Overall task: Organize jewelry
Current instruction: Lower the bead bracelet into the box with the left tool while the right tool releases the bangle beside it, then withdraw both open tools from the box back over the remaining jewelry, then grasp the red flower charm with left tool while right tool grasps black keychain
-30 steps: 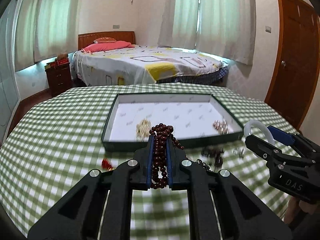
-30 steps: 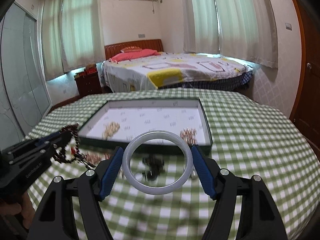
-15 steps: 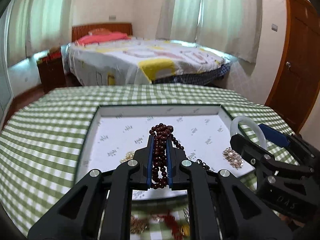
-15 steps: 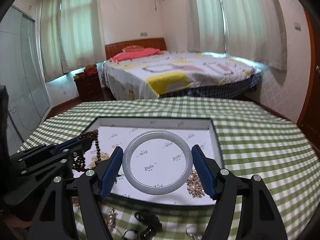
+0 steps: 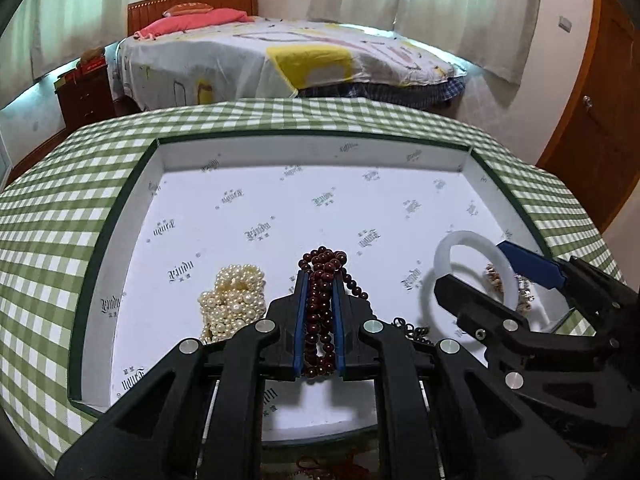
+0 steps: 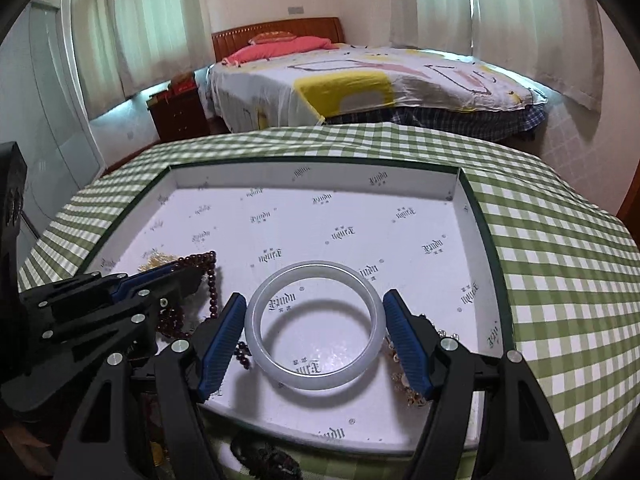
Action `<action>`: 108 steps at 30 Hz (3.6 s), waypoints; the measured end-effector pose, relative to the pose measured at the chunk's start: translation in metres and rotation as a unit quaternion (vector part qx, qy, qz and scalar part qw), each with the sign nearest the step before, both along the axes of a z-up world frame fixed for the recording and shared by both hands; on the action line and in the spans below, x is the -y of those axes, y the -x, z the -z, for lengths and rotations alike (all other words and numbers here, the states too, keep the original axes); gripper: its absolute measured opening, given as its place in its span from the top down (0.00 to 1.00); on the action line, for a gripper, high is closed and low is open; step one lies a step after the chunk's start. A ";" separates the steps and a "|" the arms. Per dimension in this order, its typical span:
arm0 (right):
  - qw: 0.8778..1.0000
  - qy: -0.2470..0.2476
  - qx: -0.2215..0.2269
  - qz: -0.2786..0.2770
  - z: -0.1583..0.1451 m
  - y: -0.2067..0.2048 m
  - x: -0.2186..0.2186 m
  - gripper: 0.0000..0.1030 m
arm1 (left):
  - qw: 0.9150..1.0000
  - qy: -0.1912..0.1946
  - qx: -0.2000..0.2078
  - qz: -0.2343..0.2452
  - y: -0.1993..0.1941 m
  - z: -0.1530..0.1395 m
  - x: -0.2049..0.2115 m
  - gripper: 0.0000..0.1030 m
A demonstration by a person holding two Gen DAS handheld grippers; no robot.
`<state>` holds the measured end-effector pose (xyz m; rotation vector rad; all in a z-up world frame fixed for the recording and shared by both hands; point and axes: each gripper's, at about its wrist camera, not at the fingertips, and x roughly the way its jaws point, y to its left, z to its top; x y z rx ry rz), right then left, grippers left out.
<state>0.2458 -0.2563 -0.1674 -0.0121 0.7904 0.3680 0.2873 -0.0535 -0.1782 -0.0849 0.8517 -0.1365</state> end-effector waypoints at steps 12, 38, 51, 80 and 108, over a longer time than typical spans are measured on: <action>0.999 0.006 -0.034 -0.009 0.012 -0.011 -0.001 0.33 | 1.000 0.010 -0.019 -0.004 -0.008 0.004 -0.004 0.80; 1.000 -0.004 -0.008 0.007 -0.005 -0.001 0.009 0.31 | 0.999 0.041 0.015 -0.017 0.006 -0.017 -0.017 0.42; 0.998 -0.022 0.048 0.045 -0.044 0.046 0.030 0.31 | 0.992 0.003 0.122 -0.041 0.061 -0.068 -0.024 0.39; 0.998 -0.001 0.046 0.049 -0.005 0.136 0.036 0.31 | 0.992 -0.026 0.061 -0.106 0.161 -0.019 -0.079 0.39; 0.998 -0.008 0.028 0.050 0.003 0.125 0.036 0.31 | 0.995 -0.021 -0.016 -0.098 0.128 0.003 -0.088 0.86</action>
